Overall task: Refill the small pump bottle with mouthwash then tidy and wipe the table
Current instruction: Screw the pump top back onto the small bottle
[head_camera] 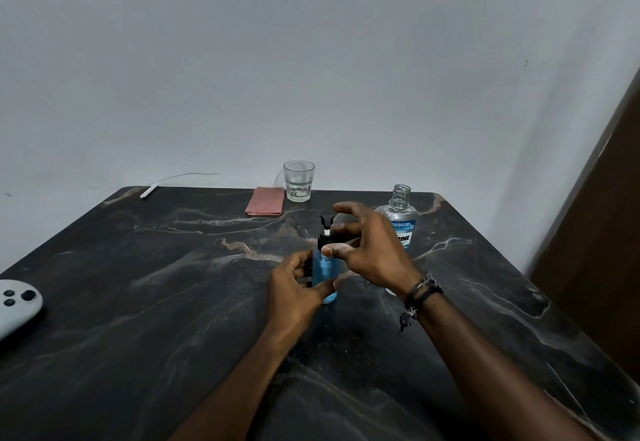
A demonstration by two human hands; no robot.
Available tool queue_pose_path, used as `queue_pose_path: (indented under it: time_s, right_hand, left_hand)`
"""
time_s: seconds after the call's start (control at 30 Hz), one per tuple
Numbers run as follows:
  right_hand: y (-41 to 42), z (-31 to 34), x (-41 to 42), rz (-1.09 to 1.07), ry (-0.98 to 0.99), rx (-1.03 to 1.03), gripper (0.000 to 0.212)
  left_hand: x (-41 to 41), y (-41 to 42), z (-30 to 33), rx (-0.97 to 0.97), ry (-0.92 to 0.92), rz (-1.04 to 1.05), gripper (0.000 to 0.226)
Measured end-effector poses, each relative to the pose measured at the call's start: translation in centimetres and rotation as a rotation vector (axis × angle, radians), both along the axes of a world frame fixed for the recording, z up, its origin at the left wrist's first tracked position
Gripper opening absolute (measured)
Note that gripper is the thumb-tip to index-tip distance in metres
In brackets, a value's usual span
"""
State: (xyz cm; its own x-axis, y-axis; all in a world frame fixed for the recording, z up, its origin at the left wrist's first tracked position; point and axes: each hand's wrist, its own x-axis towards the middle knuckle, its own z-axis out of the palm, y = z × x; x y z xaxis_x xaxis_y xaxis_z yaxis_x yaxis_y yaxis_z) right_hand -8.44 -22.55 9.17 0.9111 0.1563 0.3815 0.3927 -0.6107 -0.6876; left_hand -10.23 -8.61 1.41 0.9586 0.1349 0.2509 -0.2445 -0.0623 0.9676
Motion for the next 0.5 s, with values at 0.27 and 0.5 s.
queue_pose_path:
  time_s: [0.27, 0.5]
  right_hand:
    - [-0.91, 0.09, -0.45, 0.035, 0.020, 0.027, 0.077]
    - [-0.88, -0.12, -0.52, 0.040, 0.043, 0.043, 0.074]
  left_hand:
    - [-0.11, -0.09, 0.03, 0.030, -0.010, -0.007, 0.051]
    - [-0.15, -0.02, 0.08, 0.030, -0.011, -0.021, 0.054]
